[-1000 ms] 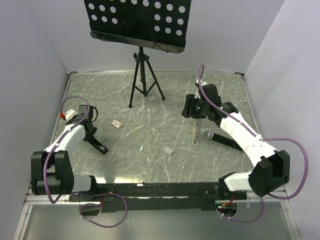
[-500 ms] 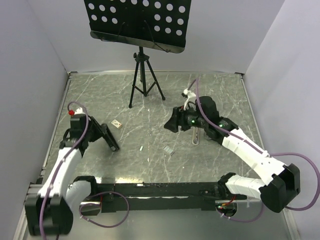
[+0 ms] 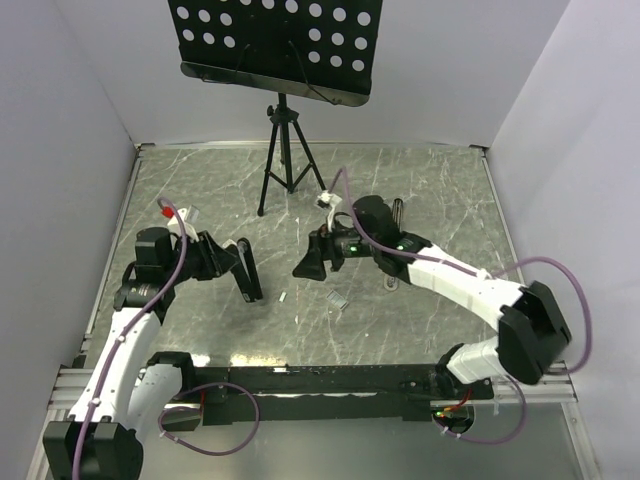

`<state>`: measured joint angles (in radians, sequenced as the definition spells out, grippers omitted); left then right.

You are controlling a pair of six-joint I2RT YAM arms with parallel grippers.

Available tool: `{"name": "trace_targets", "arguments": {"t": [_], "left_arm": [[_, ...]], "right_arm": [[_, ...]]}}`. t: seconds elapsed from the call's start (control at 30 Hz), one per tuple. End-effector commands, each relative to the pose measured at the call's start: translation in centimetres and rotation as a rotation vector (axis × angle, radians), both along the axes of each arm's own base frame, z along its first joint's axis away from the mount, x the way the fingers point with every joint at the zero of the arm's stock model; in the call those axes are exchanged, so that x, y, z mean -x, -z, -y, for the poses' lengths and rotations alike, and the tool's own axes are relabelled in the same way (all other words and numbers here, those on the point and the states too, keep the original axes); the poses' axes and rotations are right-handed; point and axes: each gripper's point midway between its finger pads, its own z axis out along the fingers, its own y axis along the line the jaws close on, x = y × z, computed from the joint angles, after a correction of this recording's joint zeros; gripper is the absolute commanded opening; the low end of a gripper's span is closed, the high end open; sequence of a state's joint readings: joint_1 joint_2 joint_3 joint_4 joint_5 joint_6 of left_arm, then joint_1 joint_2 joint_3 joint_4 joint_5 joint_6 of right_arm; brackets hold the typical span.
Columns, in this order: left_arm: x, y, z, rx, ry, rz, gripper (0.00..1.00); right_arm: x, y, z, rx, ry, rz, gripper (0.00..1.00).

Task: Unload the staples from the stapler

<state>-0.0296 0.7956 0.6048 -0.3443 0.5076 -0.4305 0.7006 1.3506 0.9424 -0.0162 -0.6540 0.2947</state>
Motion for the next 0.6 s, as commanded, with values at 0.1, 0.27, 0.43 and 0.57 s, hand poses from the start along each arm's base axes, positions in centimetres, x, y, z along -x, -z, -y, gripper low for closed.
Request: {"name": "trace_targets", "arguments": {"t": [0.1, 0.27, 0.43, 0.57], "left_arm": [[1.6, -6.5, 4.1, 0.061, 0.260, 0.238, 0.01], [2.2, -7.1, 5.0, 0.059, 0.286, 0.268, 0.01], [2.2, -7.3, 5.5, 0.079, 0.293, 0.283, 0.01], [2.1, -7.4, 5.9, 0.096, 0.304, 0.294, 0.01]], "right_arm": [[-1.1, -1.7, -4.3, -0.062, -0.141, 0.101, 0.88], [-3.9, -1.5, -5.4, 0.030, 0.002, 0.028, 0.85], [-6.0, -0.8, -5.1, 0.086, 0.244, -0.144, 0.78], [-5.7, 0.9, -5.1, 0.133, 0.296, -0.178, 0.73]]}}
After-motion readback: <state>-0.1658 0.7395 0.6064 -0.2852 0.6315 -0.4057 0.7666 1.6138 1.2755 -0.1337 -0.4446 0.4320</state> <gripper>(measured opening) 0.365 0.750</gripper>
